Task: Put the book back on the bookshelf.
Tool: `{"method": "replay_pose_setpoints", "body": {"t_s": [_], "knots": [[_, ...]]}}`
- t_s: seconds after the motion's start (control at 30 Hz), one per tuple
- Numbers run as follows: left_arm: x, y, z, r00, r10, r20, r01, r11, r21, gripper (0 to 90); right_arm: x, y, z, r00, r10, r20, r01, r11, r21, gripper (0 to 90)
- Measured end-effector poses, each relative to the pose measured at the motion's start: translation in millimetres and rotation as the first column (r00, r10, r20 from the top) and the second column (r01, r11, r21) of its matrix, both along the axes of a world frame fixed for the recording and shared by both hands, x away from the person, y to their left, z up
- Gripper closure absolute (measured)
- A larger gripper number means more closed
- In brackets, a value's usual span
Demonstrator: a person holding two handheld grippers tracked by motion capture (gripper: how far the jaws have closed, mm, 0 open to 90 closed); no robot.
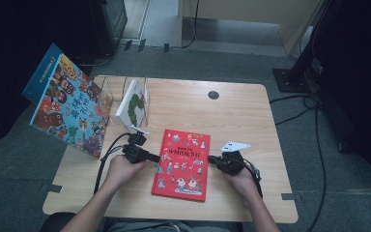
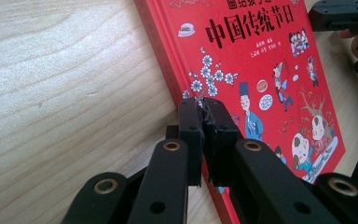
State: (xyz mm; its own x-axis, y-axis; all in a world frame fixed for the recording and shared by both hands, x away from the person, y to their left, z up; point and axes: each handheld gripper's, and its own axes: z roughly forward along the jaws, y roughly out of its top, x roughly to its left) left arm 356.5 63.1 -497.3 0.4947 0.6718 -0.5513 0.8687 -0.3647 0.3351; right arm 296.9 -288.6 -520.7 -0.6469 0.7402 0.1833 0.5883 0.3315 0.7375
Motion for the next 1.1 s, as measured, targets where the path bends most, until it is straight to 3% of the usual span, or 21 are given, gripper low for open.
{"method": "replay_pose_setpoints", "body": {"t_s": [0.4, 0.53, 0.57, 0.63, 0.67, 0.77, 1.0, 1.1], "knots": [[-3.2, -2.0, -1.4, 0.9989, 0.043, 0.017, -0.042, 0.9989, -0.022, 88.0, 14.3, 3.0, 1.2, 0.9996, -0.027, 0.009, 0.028, 0.999, -0.021, 90.0], [-0.5, -5.0, -0.1, 0.9979, 0.048, 0.043, -0.047, 0.9987, -0.021, 90.0, 18.7, 1.4, -0.4, 0.9993, -0.031, 0.02, 0.031, 0.999, -0.012, 90.0], [0.0, -5.5, -0.7, 0.998, 0.048, 0.042, -0.046, 0.9983, -0.034, 90.0, 20.5, 1.3, 0.4, 0.9994, -0.031, 0.012, 0.031, 0.999, -0.015, 90.0], [-0.6, -14.8, -7.8, 0.9997, 0.025, 0.006, -0.025, 0.994, -0.106, 90.0, 22.8, 2.5, 0.4, 0.9995, -0.027, 0.017, 0.027, 0.999, -0.019, 90.0], [-2.4, -19.3, -7.6, 0.9998, 0.02, 0.01, -0.018, 0.994, -0.107, 90.0, 23.7, 3.5, 0.3, 0.9994, -0.028, 0.02, 0.029, 0.999, -0.022, 90.0], [-6.8, -25.1, -3.1, 0.9985, -0.001, 0.055, 0.005, 0.9982, -0.06, 90.0, 24.2, 4.0, 0.9, 0.9995, -0.02, 0.023, 0.021, 0.999, -0.03, 90.0], [-1.4, 1.8, 0.4, 0.9954, 0.083, 0.048, -0.08, 0.9941, -0.073, 90.0, 22.4, 2.9, 1.6, 0.9997, -0.019, 0.015, 0.02, 0.999, -0.036, 87.0], [-1.6, 7.7, 1.1, 0.9941, 0.095, 0.052, -0.092, 0.9945, -0.049, 88.8, 20.3, 2.8, 3.3, 0.9997, -0.022, 0.012, 0.023, 0.999, -0.034, 85.9]]}}
